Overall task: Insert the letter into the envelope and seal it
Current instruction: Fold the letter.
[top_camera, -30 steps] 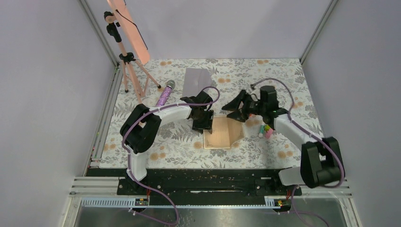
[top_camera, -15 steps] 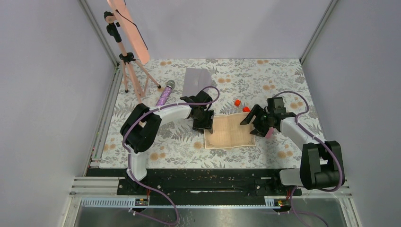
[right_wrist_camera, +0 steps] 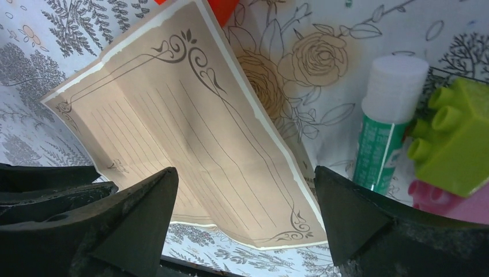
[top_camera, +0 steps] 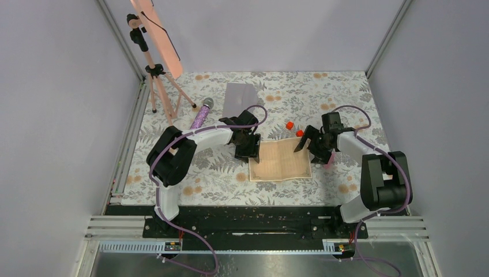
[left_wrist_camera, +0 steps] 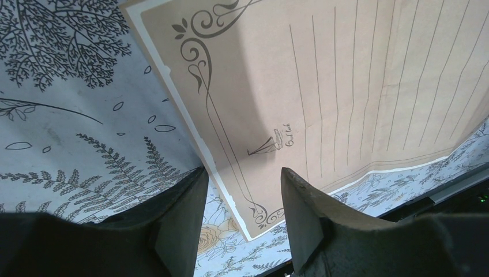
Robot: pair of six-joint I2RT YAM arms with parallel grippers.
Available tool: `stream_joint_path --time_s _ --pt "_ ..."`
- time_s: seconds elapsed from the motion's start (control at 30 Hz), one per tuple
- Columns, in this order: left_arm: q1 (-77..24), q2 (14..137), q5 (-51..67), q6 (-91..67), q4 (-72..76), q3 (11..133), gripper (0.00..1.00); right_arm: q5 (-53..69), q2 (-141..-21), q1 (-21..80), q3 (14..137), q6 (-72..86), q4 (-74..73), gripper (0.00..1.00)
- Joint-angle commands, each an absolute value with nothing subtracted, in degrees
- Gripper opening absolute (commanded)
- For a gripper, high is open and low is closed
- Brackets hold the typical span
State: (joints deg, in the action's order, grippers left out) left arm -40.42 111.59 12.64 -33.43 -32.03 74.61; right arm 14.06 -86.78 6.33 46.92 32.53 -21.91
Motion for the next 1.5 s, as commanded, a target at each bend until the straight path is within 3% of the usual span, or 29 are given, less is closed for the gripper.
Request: stream_joint_path --time_s 0.0,0.2,0.5,0.73,0.97,1.13,1.3,1.47 --pt "-40.5 115.0 11.8 -32.0 -31.6 71.7 0.52 17.4 -89.2 6.3 49.0 31.3 -19.4 0.96" --pt "-40.4 115.2 12.0 -31.8 -31.6 72.2 0.52 24.3 -90.8 6.4 47.9 31.1 -16.8 0.95" --pt "-40.4 115.0 12.3 -31.7 -32.0 72.7 0.52 36.8 -78.0 6.6 41.5 35.8 -9.1 0.88" --pt "-40.4 112.5 11.8 -30.9 -33.6 73.2 0.52 36.3 -72.1 11.6 40.1 44.6 -0.9 0.84" --pt "-40.4 106.1 9.7 -30.6 -37.1 72.4 0.53 36.2 -81.0 20.3 41.8 49.7 6.7 0.69" --pt "-40.5 100.0 9.0 -31.1 -39.9 69.7 0.53 34.6 -89.9 22.1 42.6 49.9 3.6 0.52" --pt "-40.5 95.4 7.1 -31.3 -41.5 66.5 0.53 34.3 -95.9 22.1 46.5 48.7 0.4 0.48" --pt "-40.5 94.5 5.9 -31.7 -42.4 66.5 0.53 34.9 -94.2 22.0 51.2 46.1 -5.3 0.48"
